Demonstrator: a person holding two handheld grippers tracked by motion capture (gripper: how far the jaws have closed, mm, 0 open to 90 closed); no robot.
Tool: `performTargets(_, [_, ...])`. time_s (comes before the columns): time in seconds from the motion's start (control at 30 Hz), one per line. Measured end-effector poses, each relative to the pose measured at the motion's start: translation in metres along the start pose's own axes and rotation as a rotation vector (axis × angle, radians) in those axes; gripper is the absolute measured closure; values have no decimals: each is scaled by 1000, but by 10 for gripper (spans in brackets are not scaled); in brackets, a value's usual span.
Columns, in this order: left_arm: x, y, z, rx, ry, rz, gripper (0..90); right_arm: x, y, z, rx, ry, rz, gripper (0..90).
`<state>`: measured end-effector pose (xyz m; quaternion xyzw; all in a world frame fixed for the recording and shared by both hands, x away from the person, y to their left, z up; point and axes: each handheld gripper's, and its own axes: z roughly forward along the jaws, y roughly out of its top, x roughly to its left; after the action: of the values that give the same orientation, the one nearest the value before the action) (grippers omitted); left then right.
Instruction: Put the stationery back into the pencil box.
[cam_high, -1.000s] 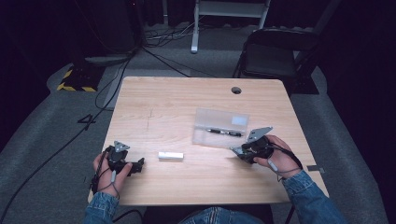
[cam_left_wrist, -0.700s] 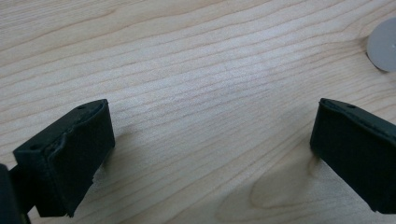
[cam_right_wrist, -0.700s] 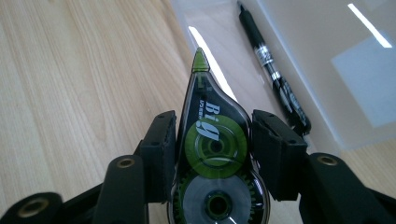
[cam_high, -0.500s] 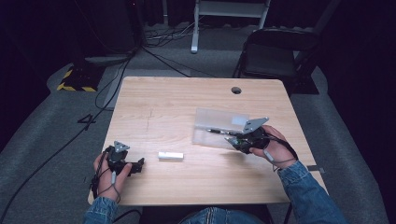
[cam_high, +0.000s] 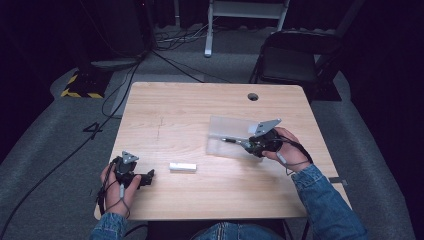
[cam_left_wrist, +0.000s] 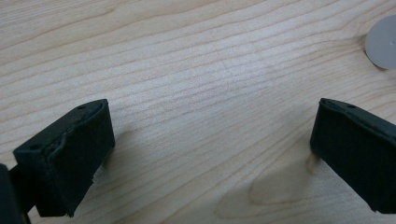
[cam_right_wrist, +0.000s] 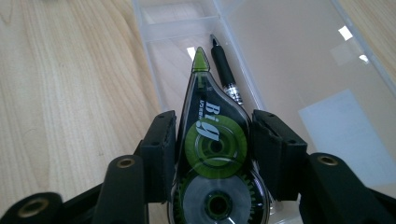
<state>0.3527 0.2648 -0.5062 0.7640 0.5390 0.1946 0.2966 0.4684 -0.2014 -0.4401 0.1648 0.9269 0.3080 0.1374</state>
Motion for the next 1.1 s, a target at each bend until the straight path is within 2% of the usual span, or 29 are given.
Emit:
performTargets(0.33, [0, 0, 0, 0, 0, 0, 2, -8, -1, 12, 9, -8, -10, 519])
performTargets(1.1, [0, 0, 0, 0, -3, -2, 1, -15, -12, 26, 45, 40, 1, 517])
